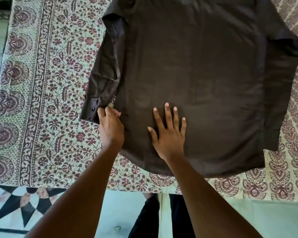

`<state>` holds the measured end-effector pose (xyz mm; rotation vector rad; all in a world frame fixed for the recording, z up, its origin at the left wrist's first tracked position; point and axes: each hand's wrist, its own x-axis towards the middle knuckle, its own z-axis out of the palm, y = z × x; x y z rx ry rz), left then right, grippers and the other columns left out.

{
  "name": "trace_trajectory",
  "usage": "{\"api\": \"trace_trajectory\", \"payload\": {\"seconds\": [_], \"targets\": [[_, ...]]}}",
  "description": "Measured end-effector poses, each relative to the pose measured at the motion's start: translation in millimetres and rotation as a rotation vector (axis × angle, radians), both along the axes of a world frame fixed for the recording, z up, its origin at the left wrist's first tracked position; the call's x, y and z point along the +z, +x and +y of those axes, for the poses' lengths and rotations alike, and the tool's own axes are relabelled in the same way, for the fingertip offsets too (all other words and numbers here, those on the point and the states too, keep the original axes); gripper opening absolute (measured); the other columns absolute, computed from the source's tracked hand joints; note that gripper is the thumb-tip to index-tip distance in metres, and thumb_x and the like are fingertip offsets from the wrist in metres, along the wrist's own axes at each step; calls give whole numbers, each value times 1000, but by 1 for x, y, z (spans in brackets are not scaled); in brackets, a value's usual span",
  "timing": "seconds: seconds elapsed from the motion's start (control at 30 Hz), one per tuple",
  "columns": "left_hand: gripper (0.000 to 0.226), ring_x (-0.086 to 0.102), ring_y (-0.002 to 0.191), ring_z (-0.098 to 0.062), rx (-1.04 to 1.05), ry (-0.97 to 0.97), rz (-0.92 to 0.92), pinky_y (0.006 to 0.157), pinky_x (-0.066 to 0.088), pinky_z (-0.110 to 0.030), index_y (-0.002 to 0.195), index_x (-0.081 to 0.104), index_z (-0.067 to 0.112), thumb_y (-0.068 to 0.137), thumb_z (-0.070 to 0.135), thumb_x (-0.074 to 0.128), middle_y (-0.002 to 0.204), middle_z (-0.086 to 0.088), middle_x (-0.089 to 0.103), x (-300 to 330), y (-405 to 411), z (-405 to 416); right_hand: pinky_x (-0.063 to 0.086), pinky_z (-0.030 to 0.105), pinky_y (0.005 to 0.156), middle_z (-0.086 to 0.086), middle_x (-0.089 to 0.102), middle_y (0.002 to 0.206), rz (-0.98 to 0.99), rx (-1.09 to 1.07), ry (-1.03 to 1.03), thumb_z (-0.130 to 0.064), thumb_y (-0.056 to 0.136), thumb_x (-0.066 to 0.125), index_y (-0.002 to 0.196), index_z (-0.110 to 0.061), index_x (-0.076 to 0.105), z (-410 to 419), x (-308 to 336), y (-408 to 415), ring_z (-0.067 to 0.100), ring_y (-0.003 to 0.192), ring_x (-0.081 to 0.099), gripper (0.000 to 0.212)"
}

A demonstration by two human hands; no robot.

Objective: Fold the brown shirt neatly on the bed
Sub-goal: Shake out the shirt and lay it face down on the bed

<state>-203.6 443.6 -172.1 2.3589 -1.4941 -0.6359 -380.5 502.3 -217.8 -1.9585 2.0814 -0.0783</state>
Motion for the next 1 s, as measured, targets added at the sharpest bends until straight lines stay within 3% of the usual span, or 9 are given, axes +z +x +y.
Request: {"api": "trace_trajectory", "payload": {"seconds": [0.2,0.33,0.47,0.57,0.73,0.8,0.9,1.0], "targets": [[11,60,96,-35,14,-56,19,84,53,-47,108,60,5,104,8,50,129,-14,48,10,6,12,16,60,123,-2,5,174,64,121,33,-63,105,31,163,-43,17,35,7,-26,26,161,8,62],[13,61,100,-37,48,-80,84,84,54,-49,110,59,3,105,11,51,130,-15,49,5,8,16,13,64,123,8,2,174,64,126,35,-64,103,36,162,-39,25,23,13,-18,36,160,4,65],[16,61,99,-31,-81,-122,89,86,58,-44,114,60,4,105,15,53,128,-15,47,-7,24,25,7,62,124,16,-5,173,6,116,-23,-60,104,40,162,-37,25,-28,18,5,48,157,-2,64],[20,64,97,-26,-197,-164,67,80,60,-38,119,62,6,105,18,53,129,-9,49,-15,39,38,12,63,124,16,-5,173,-20,45,-14,-61,103,38,162,-35,25,-59,14,31,48,157,-3,66],[17,56,99,-11,-173,-228,125,79,62,-39,113,64,9,106,16,50,127,-4,52,-13,45,52,10,64,123,9,0,174,11,382,28,-61,103,31,165,-21,18,-11,3,62,31,160,-3,74],[17,54,105,-14,-160,-284,124,83,59,-37,112,65,7,105,9,50,124,-6,54,-5,40,48,11,62,124,7,-3,174,-30,493,63,-57,106,30,165,-23,17,23,4,65,27,161,-5,69],[20,55,108,-23,-340,-341,42,86,55,-41,112,67,4,102,4,51,122,-9,62,-1,28,37,14,55,127,4,-2,174,-98,546,63,-46,109,34,164,-22,21,61,11,53,24,161,-1,62],[28,56,122,-25,-594,-289,76,96,52,-48,125,64,7,102,11,50,139,-8,60,-9,5,29,12,53,128,4,1,174,-49,288,-6,-46,107,35,165,-26,20,75,15,21,27,161,4,63]]}}
